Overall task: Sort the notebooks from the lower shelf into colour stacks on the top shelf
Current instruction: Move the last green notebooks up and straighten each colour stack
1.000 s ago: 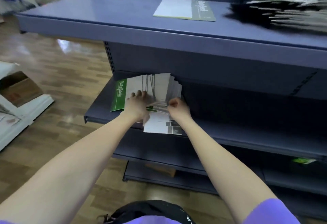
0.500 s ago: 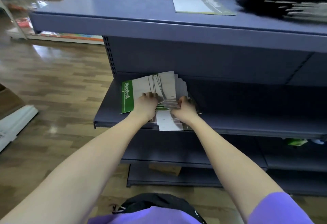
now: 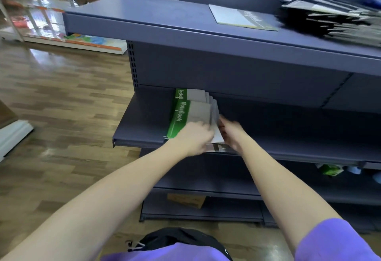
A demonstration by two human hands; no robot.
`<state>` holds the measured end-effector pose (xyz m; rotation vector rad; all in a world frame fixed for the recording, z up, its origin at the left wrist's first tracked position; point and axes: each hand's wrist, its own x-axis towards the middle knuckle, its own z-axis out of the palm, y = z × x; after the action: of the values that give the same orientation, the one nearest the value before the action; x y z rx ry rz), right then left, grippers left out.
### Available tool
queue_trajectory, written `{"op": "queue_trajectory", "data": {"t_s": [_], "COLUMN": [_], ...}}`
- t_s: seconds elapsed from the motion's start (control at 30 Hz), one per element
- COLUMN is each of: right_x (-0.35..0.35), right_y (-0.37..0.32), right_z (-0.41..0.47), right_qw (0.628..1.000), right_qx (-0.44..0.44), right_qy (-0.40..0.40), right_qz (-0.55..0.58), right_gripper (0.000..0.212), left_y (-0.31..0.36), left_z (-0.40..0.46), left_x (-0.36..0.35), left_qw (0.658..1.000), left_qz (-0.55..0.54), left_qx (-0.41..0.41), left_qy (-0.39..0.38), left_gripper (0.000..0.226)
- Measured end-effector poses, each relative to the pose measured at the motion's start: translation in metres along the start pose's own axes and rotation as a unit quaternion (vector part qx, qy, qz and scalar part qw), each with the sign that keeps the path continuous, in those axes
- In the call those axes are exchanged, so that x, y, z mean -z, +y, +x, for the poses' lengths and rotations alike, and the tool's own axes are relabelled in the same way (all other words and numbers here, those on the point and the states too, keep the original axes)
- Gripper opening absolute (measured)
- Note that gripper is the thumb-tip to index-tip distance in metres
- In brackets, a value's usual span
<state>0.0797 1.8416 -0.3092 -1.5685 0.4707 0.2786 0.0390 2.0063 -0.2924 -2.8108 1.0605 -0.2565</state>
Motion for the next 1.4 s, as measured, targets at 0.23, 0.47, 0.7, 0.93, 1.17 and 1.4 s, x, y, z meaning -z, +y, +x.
{"op": "queue_trajectory", "data": {"t_s": [0.23, 0.47, 0.7, 0.93, 1.17, 1.4], "right_x": [0.019, 0.059, 0.119, 0.210, 0.317, 0.415], "right_y": [0.011, 0.029, 0.037, 0.045, 0.066, 0.072], "right_z": [-0.016, -0.031, -0.070, -0.113, -0.152, -0.200], "right_qw": [0.997, 0.989, 0.972, 0.959, 0.949, 0.933], "right_qx": [-0.061, 0.032, 0.074, 0.105, 0.103, 0.141], "right_qy": [0.039, 0.121, 0.186, 0.224, 0.261, 0.319], "right_qz": [0.018, 0.075, 0.124, 0.139, 0.142, 0.086], "right_gripper": [0.049, 0.026, 0.022, 0.015, 0.032, 0.032], "left_y": [0.017, 0.022, 0.039, 0.106, 0.229, 0.355], "left_z": [0.005, 0.013, 0.046, 0.111, 0.174, 0.218], "left_x": [-0.021, -0.032, -0.020, 0.002, 0.051, 0.104], "left_qw": [0.987, 0.979, 0.982, 0.894, 0.736, 0.791], "left_qz": [-0.098, -0.169, -0.181, -0.429, -0.655, -0.597], "left_qx": [-0.109, -0.096, 0.061, 0.082, 0.100, 0.045], "left_qy": [0.063, 0.055, -0.003, -0.095, -0.138, -0.128], "left_gripper": [0.027, 0.020, 0.045, 0.039, 0.029, 0.022]}}
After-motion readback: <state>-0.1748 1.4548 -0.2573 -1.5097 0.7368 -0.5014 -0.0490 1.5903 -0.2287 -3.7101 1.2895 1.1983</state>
